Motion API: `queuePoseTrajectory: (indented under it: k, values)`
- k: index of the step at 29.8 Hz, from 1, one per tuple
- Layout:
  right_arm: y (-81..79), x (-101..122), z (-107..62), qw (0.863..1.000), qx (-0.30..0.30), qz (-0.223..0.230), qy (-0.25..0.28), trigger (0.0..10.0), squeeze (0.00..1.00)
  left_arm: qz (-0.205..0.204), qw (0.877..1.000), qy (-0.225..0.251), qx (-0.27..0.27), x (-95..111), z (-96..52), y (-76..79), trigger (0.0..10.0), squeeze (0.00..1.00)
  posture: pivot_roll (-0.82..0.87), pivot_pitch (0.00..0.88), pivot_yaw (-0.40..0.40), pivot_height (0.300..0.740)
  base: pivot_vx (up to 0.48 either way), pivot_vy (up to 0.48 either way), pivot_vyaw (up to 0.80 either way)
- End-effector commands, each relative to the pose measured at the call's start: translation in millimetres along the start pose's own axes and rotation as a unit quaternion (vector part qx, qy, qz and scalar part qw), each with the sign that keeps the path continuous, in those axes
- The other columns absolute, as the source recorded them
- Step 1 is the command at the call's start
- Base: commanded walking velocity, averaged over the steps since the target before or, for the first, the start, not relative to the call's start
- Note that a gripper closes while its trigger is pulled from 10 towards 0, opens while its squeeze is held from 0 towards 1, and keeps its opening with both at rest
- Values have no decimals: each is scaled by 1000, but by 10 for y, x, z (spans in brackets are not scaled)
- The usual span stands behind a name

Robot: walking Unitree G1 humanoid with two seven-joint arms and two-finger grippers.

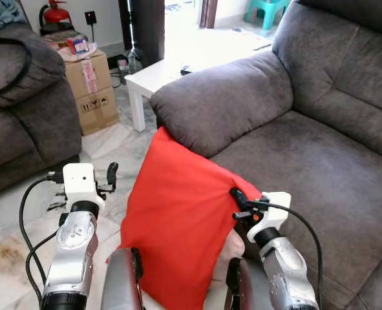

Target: Move the pillow to the sofa from floor

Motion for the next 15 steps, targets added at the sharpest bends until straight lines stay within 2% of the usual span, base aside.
queuePoseTrajectory:
  k: [1,5,11,15]
  values:
    - [178,363,-10,997,-40,-27,63,10000,0,19,1000,6,-19,11,2,86,10000,0,82,0,-60,517,0,0,0]
    - [183,377,-64,996,-50,-39,58,10000,0,22,999,17,-33,41,-29,174,10000,0,93,0,-66,517,0,0,0]
    - [229,399,-143,995,-63,-47,57,10000,0,22,999,14,-35,-21,-72,167,10000,0,76,0,-63,517,0,0,0]
    - [277,402,-177,994,-77,-51,57,10000,0,20,999,13,-41,-37,-12,214,10000,0,67,0,-52,517,0,0,0]
Point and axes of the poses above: a point about 5 cm out from each wrist's last joint towards the gripper, its own z axis pointing out of the wrist towards the gripper, its own x axis along the axis of the wrist's last joint, y = z × x, the point moved 5 cm from there along z, pointing out of the wrist towards the gripper, and after that the axes turned 12 degrees about -z, right-handed, at the moved point
